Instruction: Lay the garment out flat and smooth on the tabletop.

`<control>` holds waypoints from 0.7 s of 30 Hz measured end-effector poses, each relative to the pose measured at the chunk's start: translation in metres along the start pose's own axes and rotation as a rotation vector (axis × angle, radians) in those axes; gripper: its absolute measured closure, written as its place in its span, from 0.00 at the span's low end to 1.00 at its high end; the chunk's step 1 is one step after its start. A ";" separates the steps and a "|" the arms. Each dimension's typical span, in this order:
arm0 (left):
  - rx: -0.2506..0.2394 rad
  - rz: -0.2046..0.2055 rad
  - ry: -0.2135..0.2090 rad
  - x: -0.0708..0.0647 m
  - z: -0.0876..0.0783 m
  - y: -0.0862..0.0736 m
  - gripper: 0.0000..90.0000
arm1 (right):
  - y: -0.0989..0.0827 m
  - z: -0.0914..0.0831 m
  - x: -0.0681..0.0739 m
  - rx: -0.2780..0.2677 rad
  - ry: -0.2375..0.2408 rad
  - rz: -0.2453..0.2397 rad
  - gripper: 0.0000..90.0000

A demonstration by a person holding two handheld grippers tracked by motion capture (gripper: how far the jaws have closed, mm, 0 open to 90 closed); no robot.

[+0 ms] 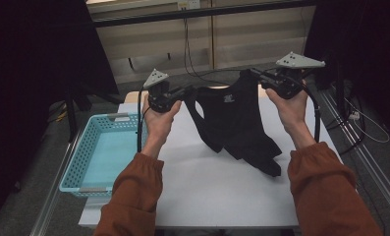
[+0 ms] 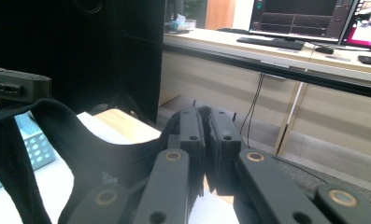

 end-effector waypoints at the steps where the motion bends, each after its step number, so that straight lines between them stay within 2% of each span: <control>1: 0.001 -0.004 0.005 0.002 0.003 0.003 0.97 | 0.002 0.002 -0.002 0.000 -0.003 0.001 0.96; 4: -0.007 -0.021 0.016 0.008 0.012 0.010 0.97 | 0.009 0.010 -0.010 -0.011 -0.012 0.012 0.96; 6: -0.002 -0.011 0.036 0.011 0.019 0.013 0.97 | 0.013 0.015 -0.016 -0.014 -0.021 0.012 0.96; 9: -0.001 -0.035 0.039 0.017 0.027 0.011 0.97 | 0.013 0.024 -0.020 -0.008 -0.030 0.020 0.96; 16: 0.043 -0.051 0.045 0.027 0.045 -0.009 0.97 | -0.015 0.047 -0.020 0.047 -0.018 0.049 0.96; 17: 0.048 -0.054 0.050 0.028 0.048 -0.011 0.97 | -0.019 0.050 -0.021 0.051 -0.021 0.054 0.96; 19: 0.064 -0.035 0.069 0.031 0.055 -0.014 0.97 | -0.026 0.055 -0.022 0.071 -0.026 0.064 0.96; 21: 0.073 -0.045 0.078 0.035 0.060 -0.016 0.97 | -0.031 0.060 -0.025 0.087 -0.028 0.067 0.96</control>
Point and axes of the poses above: each handheld gripper's, and its own axes: z roughly forward along the jaws, y roughly out of its top, x roughly to its left, the point moved 1 cm from there along z, roughly forward along the jaws, and after that the axes turned 12 degrees about -z, right-handed, at the moved point
